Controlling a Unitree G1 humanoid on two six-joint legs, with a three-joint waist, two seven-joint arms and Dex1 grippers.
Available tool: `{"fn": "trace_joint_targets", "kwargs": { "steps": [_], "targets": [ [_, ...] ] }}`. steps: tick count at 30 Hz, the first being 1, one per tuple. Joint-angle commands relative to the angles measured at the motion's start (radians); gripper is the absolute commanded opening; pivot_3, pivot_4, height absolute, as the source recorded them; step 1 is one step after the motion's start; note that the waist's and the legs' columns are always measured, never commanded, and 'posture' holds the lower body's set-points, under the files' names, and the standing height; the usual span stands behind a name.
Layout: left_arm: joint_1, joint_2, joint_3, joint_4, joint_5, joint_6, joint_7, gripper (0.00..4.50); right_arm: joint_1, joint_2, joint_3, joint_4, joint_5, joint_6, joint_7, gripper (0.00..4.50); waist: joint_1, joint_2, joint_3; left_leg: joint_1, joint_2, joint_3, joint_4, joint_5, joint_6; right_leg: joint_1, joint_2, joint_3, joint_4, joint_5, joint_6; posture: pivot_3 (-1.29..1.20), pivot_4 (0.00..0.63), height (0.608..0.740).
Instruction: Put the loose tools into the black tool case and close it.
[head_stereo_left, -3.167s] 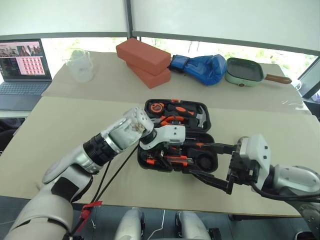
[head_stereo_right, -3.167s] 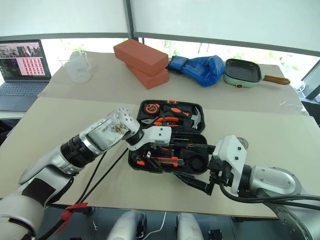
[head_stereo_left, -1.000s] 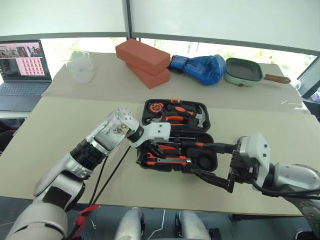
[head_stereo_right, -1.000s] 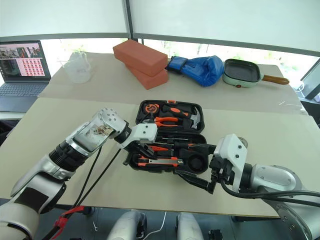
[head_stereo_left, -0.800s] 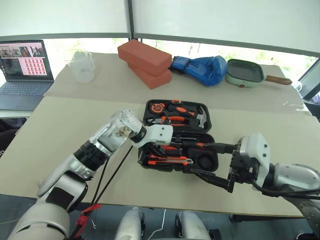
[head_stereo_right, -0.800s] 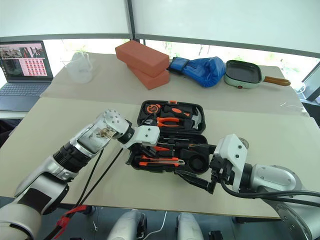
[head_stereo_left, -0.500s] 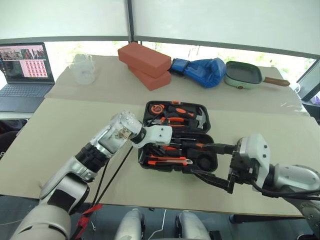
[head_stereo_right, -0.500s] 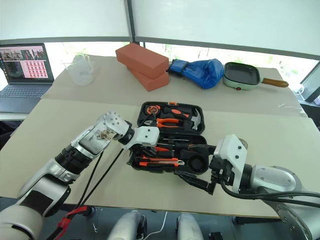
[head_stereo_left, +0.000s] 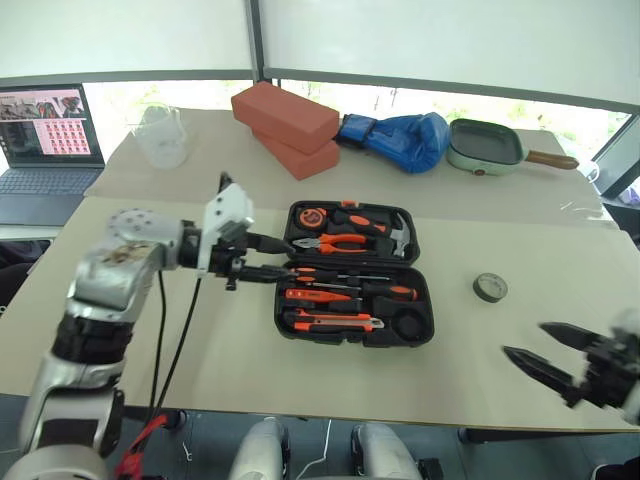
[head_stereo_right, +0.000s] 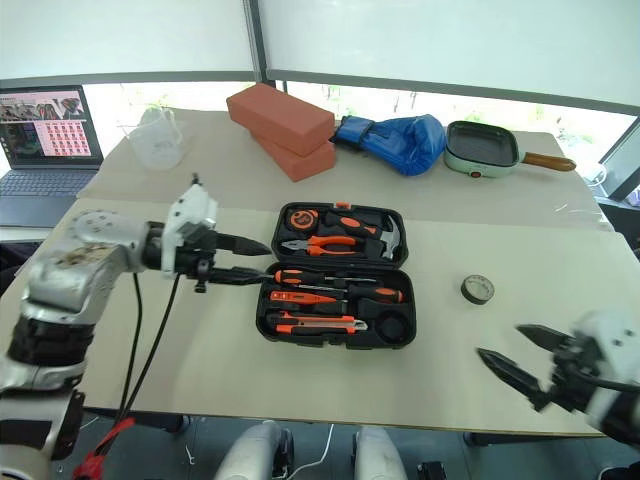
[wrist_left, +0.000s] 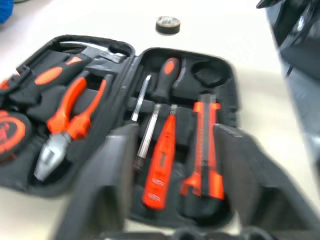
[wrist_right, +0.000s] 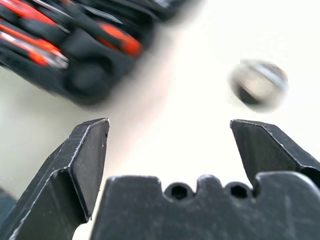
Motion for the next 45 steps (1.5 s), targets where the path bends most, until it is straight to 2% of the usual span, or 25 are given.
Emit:
{"fn": "trace_joint_targets", "kwargs": {
  "steps": [1, 6, 11, 16, 23, 27, 30, 37, 39, 43, 45],
  "targets": [
    [0.022, 0.007, 0.093, -0.122, -0.119, 0.075, 0.059, 4.45, 0.004, -0.047, -0.083, 0.095, -0.036, -0.048, 0.078, 4.50, 0.001, 0.000, 0.000, 0.001, 0.000, 0.000, 0.000, 0.000, 0.000, 0.001, 0.000, 0.000, 0.000, 0.000, 0.000, 0.00, 0.150, 0.738],
    [0.084, 0.034, 0.152, -0.257, -0.222, 0.125, 0.118, 4.48, -0.088, -0.134, -0.026, 0.197, -0.060, -0.057, 0.135, 4.50, -0.007, 0.000, 0.000, 0.005, 0.000, 0.001, -0.003, 0.000, 0.000, 0.003, 0.000, 0.001, -0.002, -0.001, -0.001, 0.00, 0.150, 0.738],
    [0.106, 0.054, 0.147, -0.330, -0.260, 0.128, 0.171, 4.48, -0.444, -0.233, 0.349, 0.361, -0.189, -0.108, 0.128, 4.50, -0.030, -0.001, 0.001, 0.007, 0.001, 0.002, -0.002, 0.000, 0.000, 0.004, 0.001, 0.002, -0.002, -0.001, -0.001, 0.00, 0.150, 0.738],
    [0.085, 0.031, 0.134, -0.319, -0.309, 0.148, 0.236, 4.48, -0.743, -0.189, 0.635, 0.531, -0.331, -0.144, 0.118, 4.50, -0.017, 0.003, 0.003, 0.005, -0.001, 0.002, -0.003, 0.000, 0.000, 0.001, 0.001, 0.002, 0.000, -0.003, -0.002, 0.00, 0.150, 0.738],
    [0.070, 0.025, 0.094, -0.307, -0.289, 0.112, 0.289, 4.48, -0.919, -0.106, 0.807, 0.696, -0.467, -0.149, 0.061, 4.50, -0.009, 0.003, 0.003, 0.003, -0.003, 0.003, -0.002, 0.000, 0.000, 0.001, -0.001, 0.002, -0.001, -0.003, 0.001, 0.00, 0.150, 0.738],
    [0.067, 0.038, 0.096, -0.303, -0.293, 0.106, 0.295, 4.50, -0.947, -0.070, 0.824, 0.761, -0.493, -0.160, 0.041, 3.42, -0.012, 0.003, 0.003, 0.004, -0.002, 0.003, -0.002, 0.000, 0.000, 0.002, -0.001, 0.002, -0.001, -0.003, 0.001, 0.00, 0.150, 0.738],
    [0.069, 0.047, 0.090, -0.295, -0.281, 0.093, 0.290, 4.50, -0.941, -0.052, 0.803, 0.762, -0.477, -0.170, 0.041, 2.43, -0.013, 0.003, 0.003, 0.005, -0.002, 0.003, -0.002, 0.000, 0.000, 0.003, -0.001, 0.002, 0.000, -0.003, 0.001, 0.00, 0.150, 0.738],
    [0.063, 0.055, 0.056, -0.288, -0.274, 0.070, 0.276, 4.50, -0.859, -0.052, 0.728, 0.647, -0.410, -0.134, 0.059, 0.10, -0.011, 0.003, 0.003, 0.005, -0.002, 0.003, -0.002, 0.000, 0.000, 0.003, -0.001, 0.002, 0.000, -0.003, 0.001, 0.00, 0.150, 0.738],
    [0.062, 0.060, 0.048, -0.284, -0.271, 0.063, 0.271, 4.50, -0.827, -0.054, 0.701, 0.590, -0.370, -0.107, 0.078, 0.04, -0.011, 0.003, 0.003, 0.005, -0.002, 0.003, -0.002, -0.001, 0.000, 0.002, -0.001, 0.002, 0.000, -0.003, 0.001, 0.00, 0.150, 0.738],
    [0.071, 0.090, 0.011, -0.282, -0.241, 0.036, 0.226, 4.50, -0.742, -0.035, 0.603, 0.231, -0.089, 0.072, 0.149, 0.04, -0.011, 0.005, 0.004, 0.004, -0.002, 0.003, -0.003, -0.001, 0.000, 0.002, -0.001, 0.002, 0.000, -0.003, 0.001, 0.00, 0.150, 0.738],
    [0.076, 0.100, 0.000, -0.280, -0.230, 0.016, 0.213, 4.50, -0.726, -0.032, 0.609, 0.114, -0.025, 0.119, 0.142, 0.04, -0.020, 0.006, 0.005, 0.004, -0.001, 0.002, -0.003, -0.001, 0.000, 0.002, 0.000, 0.003, 0.000, -0.003, 0.000, 0.00, 0.150, 0.738]
  ]
}}
